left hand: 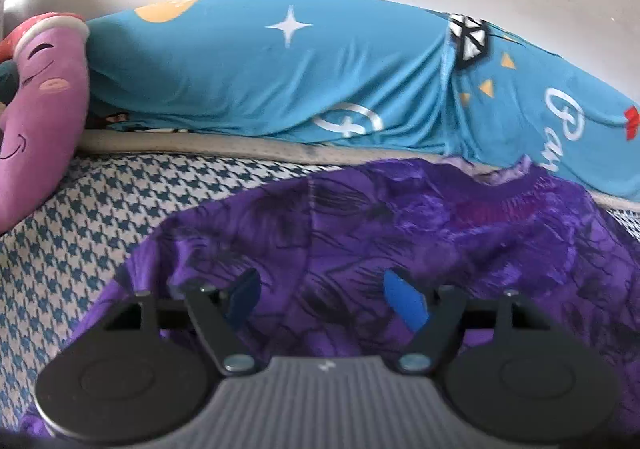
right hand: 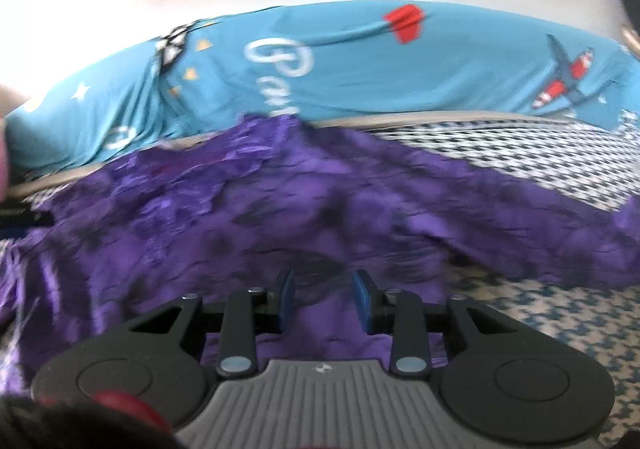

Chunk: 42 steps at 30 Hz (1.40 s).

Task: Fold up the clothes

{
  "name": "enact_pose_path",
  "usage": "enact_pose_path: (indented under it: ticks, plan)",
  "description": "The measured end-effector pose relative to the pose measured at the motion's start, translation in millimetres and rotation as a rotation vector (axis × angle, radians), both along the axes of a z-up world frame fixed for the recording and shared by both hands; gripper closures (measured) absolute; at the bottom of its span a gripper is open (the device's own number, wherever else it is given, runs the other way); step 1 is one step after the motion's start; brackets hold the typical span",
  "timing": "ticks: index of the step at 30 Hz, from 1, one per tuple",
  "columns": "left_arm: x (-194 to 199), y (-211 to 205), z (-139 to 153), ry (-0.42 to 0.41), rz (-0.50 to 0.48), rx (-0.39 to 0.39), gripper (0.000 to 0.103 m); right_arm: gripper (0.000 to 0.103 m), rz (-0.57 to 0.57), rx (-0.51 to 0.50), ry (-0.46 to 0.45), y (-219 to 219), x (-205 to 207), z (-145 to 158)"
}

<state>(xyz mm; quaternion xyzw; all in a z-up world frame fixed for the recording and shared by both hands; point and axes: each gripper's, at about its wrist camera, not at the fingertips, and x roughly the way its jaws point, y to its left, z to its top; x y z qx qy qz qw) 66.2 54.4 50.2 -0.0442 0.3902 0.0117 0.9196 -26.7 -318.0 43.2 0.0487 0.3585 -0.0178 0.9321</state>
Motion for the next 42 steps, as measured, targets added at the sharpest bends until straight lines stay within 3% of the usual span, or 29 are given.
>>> enact_pose_path:
  ticks: [5, 7, 10, 16, 20, 23, 24, 25, 26, 34, 38, 40, 42]
  plan:
    - [-5.5, -11.6, -4.1, 0.030, -0.041, -0.005, 0.028, 0.066, -0.078, 0.014, 0.023, -36.0, 1.7, -2.1]
    - [-8.3, -14.9, -5.0, 0.036, -0.053, 0.002, 0.021, 0.064, -0.105, 0.025, 0.031, -47.2, 1.4, -4.9]
    - [-12.3, -17.6, -5.5, 0.037, -0.065, 0.007, 0.019, 0.062, -0.116, 0.023, 0.051, -56.5, 2.8, -10.0]
    - [-18.2, -18.2, -5.9, 0.045, -0.070, 0.000, 0.017, 0.054, -0.075, 0.080, 0.075, -56.7, 7.6, -19.2]
    - [-22.9, -16.8, -5.7, 0.051, -0.071, -0.007, 0.017, 0.052, -0.040, 0.019, 0.092, -44.2, 13.4, -28.2]
    - [-27.6, -13.1, -5.7, 0.059, -0.062, -0.018, 0.017, 0.061, -0.047, -0.014, 0.094, -38.9, 11.4, -28.5]
    - [-29.1, -11.8, -5.9, 0.064, -0.058, -0.024, 0.017, 0.079, -0.054, -0.018, 0.090, -38.2, 9.0, -26.2]
    - [-30.4, -10.8, -6.6, 0.070, -0.054, -0.031, 0.017, 0.089, -0.062, -0.022, 0.086, -37.6, 6.6, -24.0]
    - [-31.7, -10.1, -7.4, 0.077, -0.052, -0.037, 0.017, 0.094, -0.070, -0.026, 0.082, -36.9, 4.2, -21.7]
    - [-48.3, -9.4, -11.1, 0.109, -0.070, -0.045, 0.017, 0.097, -0.170, -0.055, 0.058, -40.2, -29.6, 4.2]
    - [-61.4, -7.3, -15.2, 0.132, -0.082, -0.056, 0.016, 0.096, -0.217, -0.050, 0.119, -54.9, -48.1, 7.5]
    - [-68.4, -6.5, -17.7, 0.144, -0.086, -0.062, 0.016, 0.082, -0.226, -0.024, 0.110, -62.4, -51.9, 8.7]
    - [-76.0, -7.8, -19.4, 0.154, -0.095, -0.071, 0.016, 0.078, -0.229, -0.023, 0.071, -66.6, -55.8, 15.0]
